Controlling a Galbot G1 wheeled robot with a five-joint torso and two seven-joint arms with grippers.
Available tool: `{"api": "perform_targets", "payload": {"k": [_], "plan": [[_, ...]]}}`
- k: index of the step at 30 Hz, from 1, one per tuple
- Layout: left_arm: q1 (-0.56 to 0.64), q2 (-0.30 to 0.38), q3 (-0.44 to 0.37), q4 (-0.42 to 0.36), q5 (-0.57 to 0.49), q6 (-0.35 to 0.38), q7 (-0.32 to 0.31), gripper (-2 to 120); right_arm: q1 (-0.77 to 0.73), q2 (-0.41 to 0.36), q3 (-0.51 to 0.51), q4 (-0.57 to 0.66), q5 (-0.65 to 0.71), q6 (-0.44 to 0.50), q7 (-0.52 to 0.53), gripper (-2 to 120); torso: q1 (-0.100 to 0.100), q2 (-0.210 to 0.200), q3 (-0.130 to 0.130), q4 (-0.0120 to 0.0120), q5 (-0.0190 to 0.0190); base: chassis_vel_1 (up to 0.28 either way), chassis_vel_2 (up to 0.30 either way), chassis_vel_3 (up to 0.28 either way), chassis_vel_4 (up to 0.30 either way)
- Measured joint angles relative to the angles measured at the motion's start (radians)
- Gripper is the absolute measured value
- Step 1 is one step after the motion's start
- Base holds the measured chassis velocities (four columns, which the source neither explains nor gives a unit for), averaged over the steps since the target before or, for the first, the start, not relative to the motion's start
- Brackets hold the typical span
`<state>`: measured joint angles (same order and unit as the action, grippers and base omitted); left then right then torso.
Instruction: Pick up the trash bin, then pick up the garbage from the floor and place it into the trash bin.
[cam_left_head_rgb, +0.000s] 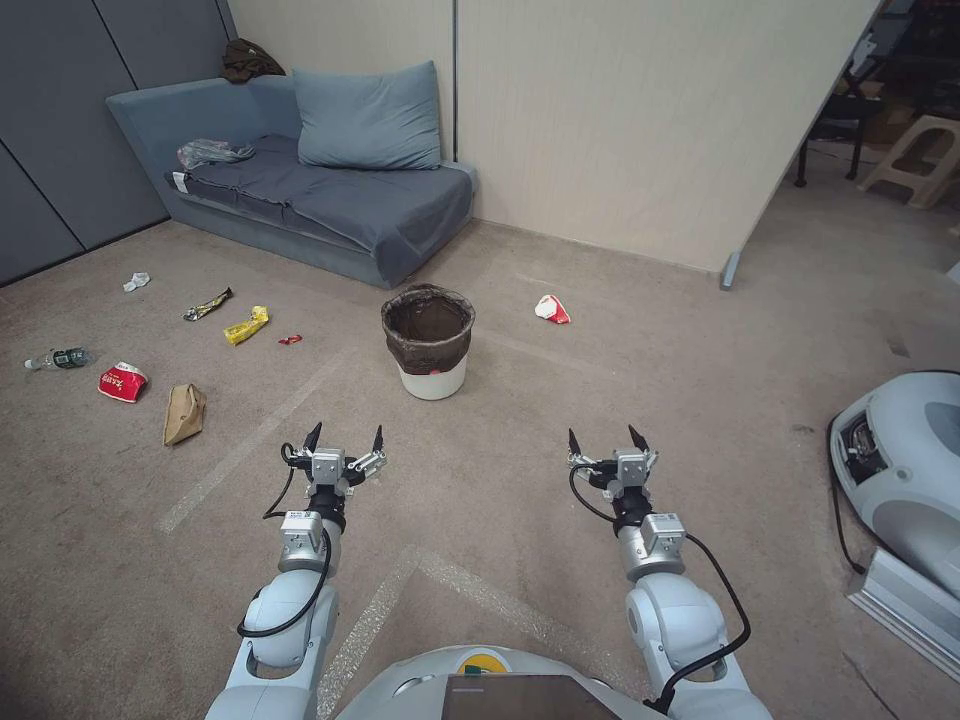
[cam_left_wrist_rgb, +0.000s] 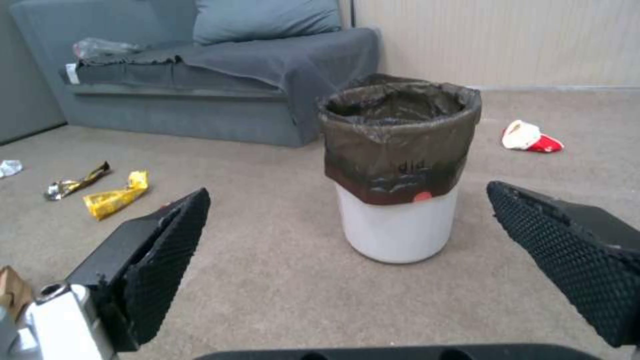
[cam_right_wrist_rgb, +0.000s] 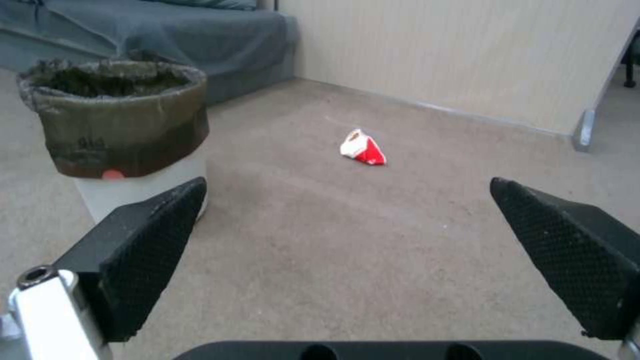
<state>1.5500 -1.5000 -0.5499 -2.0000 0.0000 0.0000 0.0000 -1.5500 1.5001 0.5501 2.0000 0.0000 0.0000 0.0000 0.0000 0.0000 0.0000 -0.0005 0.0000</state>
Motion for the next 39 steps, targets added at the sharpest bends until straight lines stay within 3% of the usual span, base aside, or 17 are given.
{"api": "perform_targets", "payload": {"k": [11, 15, 17, 18, 20, 23, 26, 30, 31, 34, 39], "plan": [[0.000, 0.000, 0.000, 0.000, 0.000, 0.001, 0.000, 100, -0.001, 0.001, 0.000, 0.002, 0.000, 0.000, 0.001, 100, 0.000, 0.000, 0.000, 0.0001, 0.0000, 0.000, 0.000, 0.000, 0.000], [0.004, 0.005, -0.005, -0.014, -0.011, 0.022, -0.004, 100, -0.035, 0.023, -0.005, 0.054, -0.007, 0.009, 0.040, 100, 0.000, 0.000, 0.000, 0.0002, 0.0000, 0.000, 0.000, 0.000, 0.000], [0.015, 0.023, -0.022, -0.066, -0.050, 0.090, -0.021, 100, -0.101, 0.068, -0.017, 0.156, -0.025, 0.033, 0.115, 100, 0.000, 0.000, 0.000, 0.0001, 0.0000, 0.000, 0.000, 0.000, 0.000], [0.015, 0.023, -0.022, -0.066, -0.050, 0.090, -0.021, 100, -0.101, 0.068, -0.017, 0.156, -0.025, 0.033, 0.115, 100, 0.000, 0.000, 0.000, 0.0001, 0.0000, 0.000, 0.000, 0.000, 0.000], [0.028, 0.042, -0.040, -0.124, -0.097, 0.172, -0.041, 100, -0.149, 0.104, -0.019, 0.232, -0.033, 0.050, 0.173, 100, 0.000, 0.000, 0.000, -0.0003, -0.0008, 0.000, 0.000, 0.000, 0.000], [0.032, 0.049, -0.049, -0.147, -0.112, 0.199, -0.048, 100, -0.149, 0.109, -0.012, 0.236, -0.031, 0.055, 0.180, 100, 0.000, 0.000, 0.000, -0.0002, 0.0005, 0.000, 0.000, 0.000, 0.000], [0.038, 0.058, -0.055, -0.174, -0.134, 0.242, -0.060, 100, -0.147, 0.111, -0.011, 0.236, -0.031, 0.058, 0.180, 100, 0.000, 0.000, 0.000, 0.0001, -0.0006, 0.000, 0.000, 0.000, 0.000], [0.054, 0.087, -0.082, -0.256, -0.198, 0.361, -0.096, 100, -0.144, 0.110, -0.012, 0.230, -0.033, 0.062, 0.178, 100, 0.000, 0.000, 0.000, 0.0000, -0.0002, 0.000, 0.000, 0.000, 0.000], [0.054, 0.087, -0.082, -0.256, -0.198, 0.361, -0.096, 100, -0.144, 0.110, -0.012, 0.230, -0.033, 0.062, 0.178, 100, 0.000, 0.000, 0.000, 0.0000, -0.0002, 0.000, 0.000, 0.000, 0.000], [0.069, 0.113, -0.106, -0.331, -0.257, 0.472, -0.129, 100, -0.141, 0.110, -0.010, 0.224, -0.037, 0.066, 0.175, 100, 0.000, 0.000, 0.000, 0.0001, -0.0001, 0.000, 0.000, 0.000, 0.000], [0.086, 0.138, -0.130, -0.407, -0.311, 0.580, -0.160, 100, -0.140, 0.110, -0.008, 0.219, -0.038, 0.067, 0.176, 100, 0.000, 0.000, 0.000, 0.0000, -0.0001, 0.000, 0.000, 0.000, 0.000]]}}
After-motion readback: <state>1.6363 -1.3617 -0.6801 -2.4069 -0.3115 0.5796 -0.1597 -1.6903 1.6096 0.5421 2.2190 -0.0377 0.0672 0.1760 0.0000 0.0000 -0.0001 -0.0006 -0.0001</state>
